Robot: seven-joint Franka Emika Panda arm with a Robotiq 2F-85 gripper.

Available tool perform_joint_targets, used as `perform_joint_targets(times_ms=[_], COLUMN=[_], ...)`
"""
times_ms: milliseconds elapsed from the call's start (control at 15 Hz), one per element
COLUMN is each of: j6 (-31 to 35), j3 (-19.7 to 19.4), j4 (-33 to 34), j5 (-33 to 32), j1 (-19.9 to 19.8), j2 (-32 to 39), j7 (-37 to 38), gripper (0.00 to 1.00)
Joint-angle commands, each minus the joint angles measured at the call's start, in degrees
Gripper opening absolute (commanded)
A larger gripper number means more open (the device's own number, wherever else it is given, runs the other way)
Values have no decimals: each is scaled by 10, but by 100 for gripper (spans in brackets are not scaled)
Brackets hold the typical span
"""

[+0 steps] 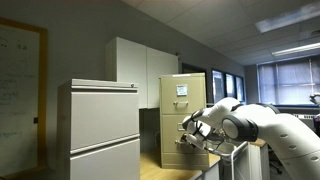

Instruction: Open the bottom drawer of the file cabinet on the right fully

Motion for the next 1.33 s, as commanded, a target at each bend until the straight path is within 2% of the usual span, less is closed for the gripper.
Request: perform_joint_targets(times_ms=[0, 200, 267, 667, 867, 1000, 1067, 1133, 1267], j6=[-3, 5, -9, -22, -22, -8, 93, 119, 212], j3=[33, 45, -2, 4, 37, 67, 21, 33, 53], j4=[-104, -113, -113, -113, -113, -125, -133, -148, -175], j5=[-114, -95, -38, -16, 38, 89, 96, 132, 201], j1=[19, 15, 52, 36, 6, -17, 25, 22, 35], j2=[-99, -96, -86, -81, -81, -95, -71, -82, -97], j7=[29, 14, -21, -37, -77, -137, -21, -32, -36], gripper=[1, 1, 1, 1, 1, 1, 1, 1, 1])
